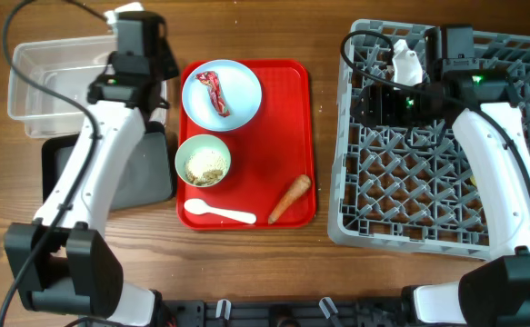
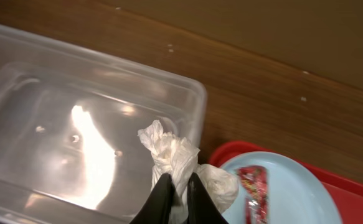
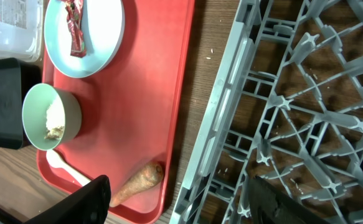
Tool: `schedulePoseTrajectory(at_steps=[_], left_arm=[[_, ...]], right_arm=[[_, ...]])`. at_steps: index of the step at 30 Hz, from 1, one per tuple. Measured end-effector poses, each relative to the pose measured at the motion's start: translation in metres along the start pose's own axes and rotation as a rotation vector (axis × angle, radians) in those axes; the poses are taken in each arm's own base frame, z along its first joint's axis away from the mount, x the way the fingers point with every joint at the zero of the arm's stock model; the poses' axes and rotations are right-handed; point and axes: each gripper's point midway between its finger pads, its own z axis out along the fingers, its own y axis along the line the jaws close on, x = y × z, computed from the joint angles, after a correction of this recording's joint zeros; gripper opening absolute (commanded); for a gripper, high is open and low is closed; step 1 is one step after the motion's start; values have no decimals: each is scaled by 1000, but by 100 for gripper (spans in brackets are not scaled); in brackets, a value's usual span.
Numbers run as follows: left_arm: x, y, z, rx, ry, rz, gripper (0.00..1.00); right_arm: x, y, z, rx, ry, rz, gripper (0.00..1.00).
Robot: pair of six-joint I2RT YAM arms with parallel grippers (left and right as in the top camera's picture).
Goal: Sort waste into correct bins and load items into the dishwasher rack
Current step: 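Drop the tissue into the clear plastic bin with the left gripper, then return the left gripper to the plate and grasp the red wrapper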
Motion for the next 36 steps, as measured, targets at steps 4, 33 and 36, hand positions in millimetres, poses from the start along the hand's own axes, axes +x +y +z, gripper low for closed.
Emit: schedulePoseTrajectory(at_steps=[4, 33, 36], left_arm=[[-7, 48, 14, -81, 13, -68, 41], [145, -90, 89, 175, 332, 157, 69], [158, -87, 96, 163, 359, 166, 60]], right_arm=[[0, 0, 0, 0, 0, 0, 72], [1, 0, 0, 3, 4, 2, 72], [1, -1, 0, 3, 4, 2, 72]])
